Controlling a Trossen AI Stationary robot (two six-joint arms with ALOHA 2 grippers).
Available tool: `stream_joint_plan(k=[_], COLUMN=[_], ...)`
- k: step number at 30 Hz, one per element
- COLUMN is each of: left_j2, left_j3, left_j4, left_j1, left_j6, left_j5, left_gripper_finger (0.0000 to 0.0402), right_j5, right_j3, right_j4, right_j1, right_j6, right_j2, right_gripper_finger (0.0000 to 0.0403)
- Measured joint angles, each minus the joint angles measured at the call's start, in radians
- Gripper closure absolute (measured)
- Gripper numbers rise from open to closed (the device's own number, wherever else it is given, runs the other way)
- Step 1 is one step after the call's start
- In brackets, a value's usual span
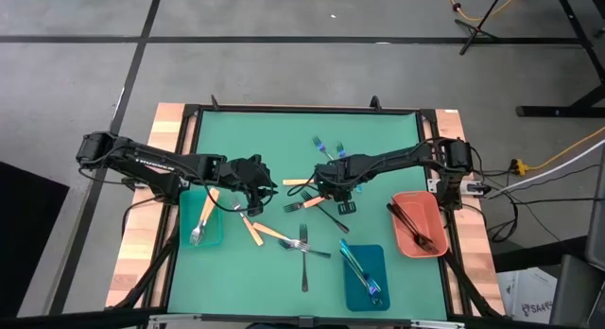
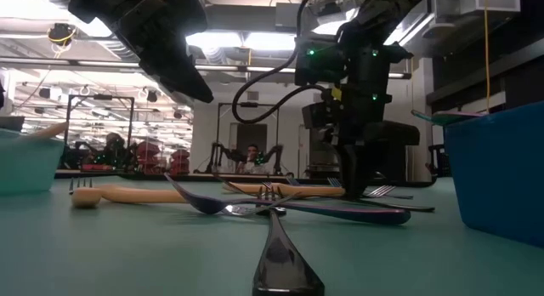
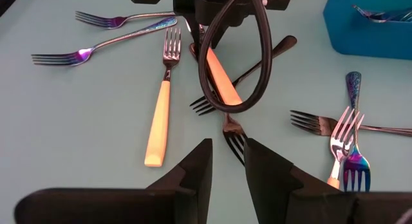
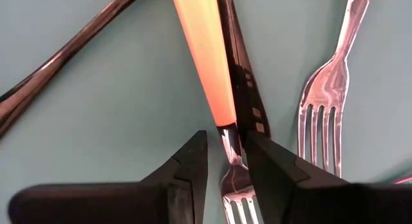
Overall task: Sort silverware by color (type)
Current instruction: Put the yellow fork into the green bin
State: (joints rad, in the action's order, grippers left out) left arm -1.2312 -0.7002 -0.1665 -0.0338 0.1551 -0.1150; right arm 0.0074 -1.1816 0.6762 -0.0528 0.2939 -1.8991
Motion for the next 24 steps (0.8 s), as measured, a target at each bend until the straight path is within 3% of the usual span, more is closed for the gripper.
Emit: stream_joint_plan(k=[4, 15, 24], left_j2=[0.000, 0.000, 0.000], left_j3=[0.000, 0.000, 0.000], left_j4=[0.000, 0.000, 0.000], left_j1=[0.000, 0.000, 0.000], left_j6=[0.000, 0.000, 0.000], left_j5=[0.000, 0.000, 0.000], left_gripper_finger=[0.0319, 0.0319, 0.0319], right_j5=[0.000, 0.012, 0.015], right_j3=[0.000, 0.000, 0.000], right_j4=[-0.001, -0.009, -0.009], right_j1=[0.000, 0.000, 0.000], right_j6=[0.000, 0.001, 0.000], right_j2=[0.000, -0.001, -0.001], right_gripper_finger=[0.0308, 0.0392, 0.0399])
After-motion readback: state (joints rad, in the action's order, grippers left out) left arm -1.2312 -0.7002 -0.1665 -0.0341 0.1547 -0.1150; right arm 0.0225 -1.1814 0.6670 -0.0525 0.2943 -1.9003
